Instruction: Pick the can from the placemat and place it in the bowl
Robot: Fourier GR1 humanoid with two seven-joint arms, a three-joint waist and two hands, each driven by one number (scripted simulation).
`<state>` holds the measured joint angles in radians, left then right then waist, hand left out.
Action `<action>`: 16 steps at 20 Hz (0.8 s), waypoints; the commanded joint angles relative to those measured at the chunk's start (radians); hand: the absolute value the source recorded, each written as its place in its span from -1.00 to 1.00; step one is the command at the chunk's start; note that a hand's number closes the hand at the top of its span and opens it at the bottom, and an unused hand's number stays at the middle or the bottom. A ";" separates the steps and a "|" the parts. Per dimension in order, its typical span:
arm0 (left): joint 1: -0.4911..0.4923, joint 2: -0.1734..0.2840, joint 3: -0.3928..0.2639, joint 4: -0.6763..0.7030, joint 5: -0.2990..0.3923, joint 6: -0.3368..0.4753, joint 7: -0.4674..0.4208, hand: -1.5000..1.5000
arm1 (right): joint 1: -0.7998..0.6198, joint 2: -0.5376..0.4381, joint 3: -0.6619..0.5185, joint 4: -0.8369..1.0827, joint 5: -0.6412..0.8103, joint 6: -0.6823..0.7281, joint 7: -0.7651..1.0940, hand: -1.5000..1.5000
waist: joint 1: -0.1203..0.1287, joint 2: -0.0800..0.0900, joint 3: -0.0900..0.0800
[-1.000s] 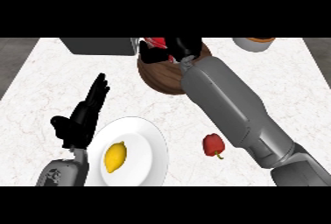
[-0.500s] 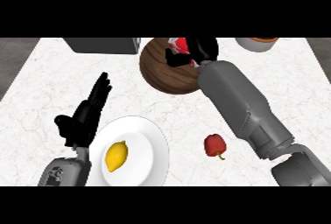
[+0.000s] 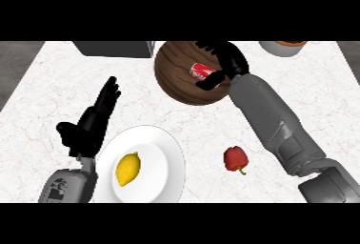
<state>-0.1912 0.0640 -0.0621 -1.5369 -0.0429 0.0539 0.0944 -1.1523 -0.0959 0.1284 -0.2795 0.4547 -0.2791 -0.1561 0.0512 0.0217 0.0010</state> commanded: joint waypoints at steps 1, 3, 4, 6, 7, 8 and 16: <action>0.027 -0.026 -0.039 0.007 -0.023 0.003 -0.048 0.00 | -0.020 -0.001 -0.080 0.014 -0.068 0.012 -0.121 -1.00 | 0.013 0.005 0.000; -0.007 0.011 0.018 -0.028 0.019 -0.010 0.037 0.00 | 0.049 -0.031 -0.107 -0.019 -0.098 0.030 -0.237 -1.00 | -0.015 -0.007 0.000; 0.027 -0.011 -0.012 -0.011 -0.010 0.007 -0.004 0.00 | -0.002 -0.034 -0.144 -0.029 -0.125 -0.004 -0.211 -1.00 | -0.008 -0.004 0.000; -0.013 0.000 0.018 0.028 -0.012 0.017 -0.007 0.00 | -0.017 0.003 -0.172 -0.037 -0.145 -0.050 -0.226 -1.00 | -0.011 -0.005 0.000; 0.023 -0.004 0.007 -0.015 -0.003 0.009 0.008 0.00 | -0.028 -0.006 -0.176 -0.053 -0.149 -0.039 -0.212 -1.00 | -0.019 -0.013 0.000; -0.014 -0.010 -0.006 0.016 -0.023 0.014 0.005 0.00 | -0.042 -0.025 -0.211 -0.027 -0.176 -0.028 -0.233 -1.00 | -0.011 -0.005 0.000; 0.052 -0.023 -0.009 -0.024 -0.021 0.021 0.006 0.00 | 0.030 -0.095 -0.293 -0.064 -0.276 0.160 -0.201 -1.00 | -0.040 -0.019 -0.001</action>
<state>-0.1634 0.0574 -0.0595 -1.5530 -0.0528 0.0624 0.1082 -1.1556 -0.1636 -0.1296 -0.3248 0.2208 -0.1908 -0.3598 0.0215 0.0067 0.0004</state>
